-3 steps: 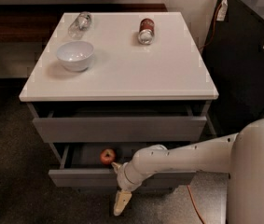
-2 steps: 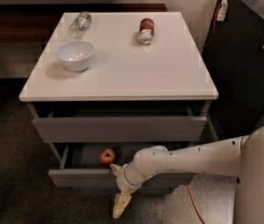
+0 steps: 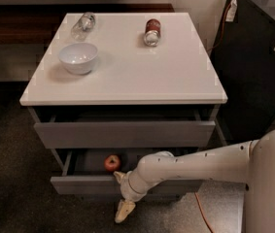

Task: Pick apple from middle drawer and place on counter

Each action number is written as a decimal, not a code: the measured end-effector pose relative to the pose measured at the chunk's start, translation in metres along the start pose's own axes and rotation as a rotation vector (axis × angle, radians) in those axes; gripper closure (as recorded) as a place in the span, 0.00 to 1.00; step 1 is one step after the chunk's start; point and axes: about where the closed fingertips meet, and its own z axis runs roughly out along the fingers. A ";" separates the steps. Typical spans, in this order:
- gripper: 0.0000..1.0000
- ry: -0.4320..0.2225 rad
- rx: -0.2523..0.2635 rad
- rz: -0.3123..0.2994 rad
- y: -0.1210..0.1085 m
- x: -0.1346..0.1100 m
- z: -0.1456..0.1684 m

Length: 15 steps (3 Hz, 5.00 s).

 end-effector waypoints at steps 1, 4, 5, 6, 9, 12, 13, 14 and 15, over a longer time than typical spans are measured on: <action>0.47 0.015 -0.015 0.015 0.001 0.005 0.004; 1.00 0.015 -0.014 0.015 0.000 0.003 0.000; 1.00 0.015 -0.014 0.015 0.000 0.002 -0.001; 0.83 0.014 -0.014 0.015 0.000 0.001 -0.002; 0.06 0.014 -0.015 0.015 0.000 0.001 -0.003; 0.00 0.046 -0.009 0.013 -0.016 -0.002 -0.012; 0.00 0.081 -0.005 0.031 -0.030 0.005 -0.017; 0.00 0.134 -0.019 0.064 -0.034 0.018 -0.012; 0.12 0.181 -0.049 0.104 -0.031 0.027 -0.005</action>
Offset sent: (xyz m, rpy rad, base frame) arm 0.0016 -0.0061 -0.0084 -0.0260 0.0371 -0.0122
